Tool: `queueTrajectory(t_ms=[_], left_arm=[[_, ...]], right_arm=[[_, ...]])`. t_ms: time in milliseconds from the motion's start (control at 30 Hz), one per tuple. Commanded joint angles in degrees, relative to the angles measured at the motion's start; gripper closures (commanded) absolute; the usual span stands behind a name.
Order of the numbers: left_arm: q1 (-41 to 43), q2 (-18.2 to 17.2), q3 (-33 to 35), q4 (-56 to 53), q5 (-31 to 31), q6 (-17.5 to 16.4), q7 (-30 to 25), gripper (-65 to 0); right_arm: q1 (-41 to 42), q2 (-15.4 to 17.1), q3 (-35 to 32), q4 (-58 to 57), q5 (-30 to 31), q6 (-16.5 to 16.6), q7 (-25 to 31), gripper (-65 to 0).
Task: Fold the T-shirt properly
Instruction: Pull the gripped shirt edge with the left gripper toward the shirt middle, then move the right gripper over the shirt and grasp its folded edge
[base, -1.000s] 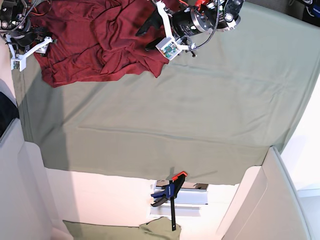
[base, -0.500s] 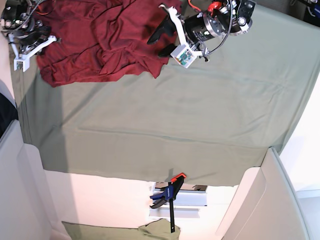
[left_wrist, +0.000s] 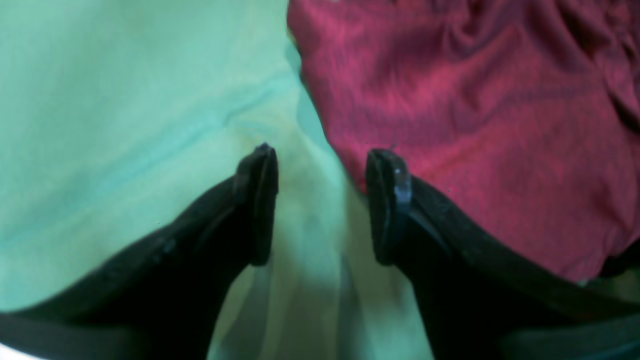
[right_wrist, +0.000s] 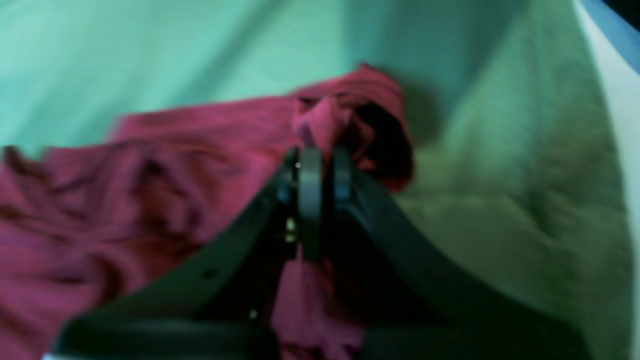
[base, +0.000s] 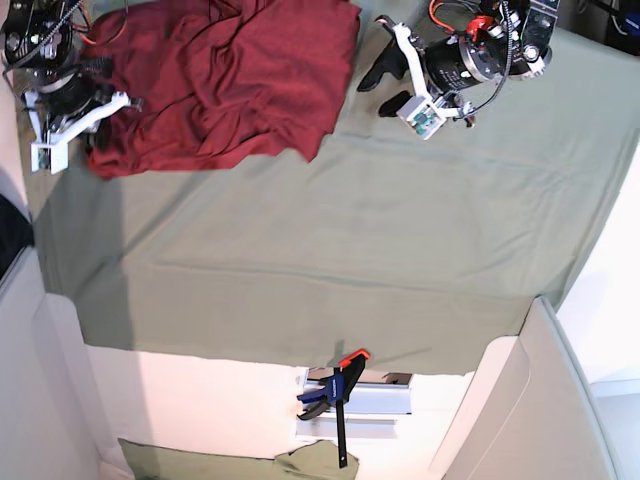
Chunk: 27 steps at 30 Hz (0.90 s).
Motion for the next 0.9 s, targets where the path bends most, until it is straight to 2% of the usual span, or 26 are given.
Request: queueTrajectory(t_ms=[0,233,400,500,700,867], left_arm=[[-0.4,-1.0,-0.3,0.8,-0.9,-0.2,-1.1,-31.7],[0.4,-3.5,-0.3,0.8,-1.6,-0.2,-0.9,-31.7],[0.5,-3.9,-0.3,0.8,-1.6,-0.2,-0.6,-31.7],[0.5,-3.9,-0.3,0.8,-1.6,-0.2,-0.7,-31.7],[0.5,-3.9,-0.3,0.8,-1.6,-0.2,-0.7,-31.7],[0.5,-3.9,-0.3,0.8,-1.6,-0.2,-0.6,-31.7]], right_arm=[[0.2,-0.5,-0.5,1.8,0.2,0.0,1.0,0.0],[-2.2,-5.1,-7.7,7.2,-1.2,0.0,0.7,0.0],[-2.4,-9.2,-16.4,8.6,-2.2,0.0,0.7,0.0],[-2.4,-11.5,-22.7,8.6,-5.2,0.0,0.7,0.0],[-2.4,-12.2,-33.7,7.7,-10.2,0.0,0.9,0.0],[-2.4,-12.2,-38.1,4.9,-11.6,0.0,1.6,0.0]])
